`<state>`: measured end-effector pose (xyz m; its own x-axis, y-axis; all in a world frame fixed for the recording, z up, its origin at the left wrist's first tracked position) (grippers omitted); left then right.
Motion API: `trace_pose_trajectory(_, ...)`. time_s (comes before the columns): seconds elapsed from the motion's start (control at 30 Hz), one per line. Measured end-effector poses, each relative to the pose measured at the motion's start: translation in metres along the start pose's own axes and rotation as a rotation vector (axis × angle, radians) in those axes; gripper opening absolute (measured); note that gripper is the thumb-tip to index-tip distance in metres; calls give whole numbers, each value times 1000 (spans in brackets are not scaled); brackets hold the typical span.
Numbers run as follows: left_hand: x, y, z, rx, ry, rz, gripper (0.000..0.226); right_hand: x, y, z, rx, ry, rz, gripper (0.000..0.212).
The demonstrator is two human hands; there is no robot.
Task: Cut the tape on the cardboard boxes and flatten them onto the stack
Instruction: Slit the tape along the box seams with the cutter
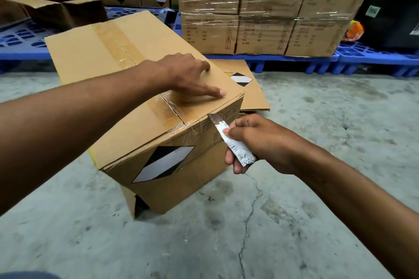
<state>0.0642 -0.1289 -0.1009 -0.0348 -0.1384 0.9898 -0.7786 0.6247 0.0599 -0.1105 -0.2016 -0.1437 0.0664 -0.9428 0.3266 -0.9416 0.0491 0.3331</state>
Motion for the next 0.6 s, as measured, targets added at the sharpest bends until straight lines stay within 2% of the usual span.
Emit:
trace_pose_trajectory(0.1, -1, 3, 9, 11, -11, -34, 111, -1, -1, 1, -18, -14, 8, 19)
trace_pose_trajectory(0.6, -6, 4, 8, -26, -90, 11, 109, -4, -3, 6, 13, -107, 15, 17)
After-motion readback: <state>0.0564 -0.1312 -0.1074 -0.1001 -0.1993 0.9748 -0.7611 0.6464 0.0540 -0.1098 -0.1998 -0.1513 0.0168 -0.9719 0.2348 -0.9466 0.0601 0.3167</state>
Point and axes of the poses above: each hand's wrist, its own y-axis away from the middle knuckle, its own x-axis out of the back of the hand, z = x × y, the point moved 5 cm from there along -y, towards the middle knuckle, and after that the axes turned 1 degree about x, right-handed, at the moved point
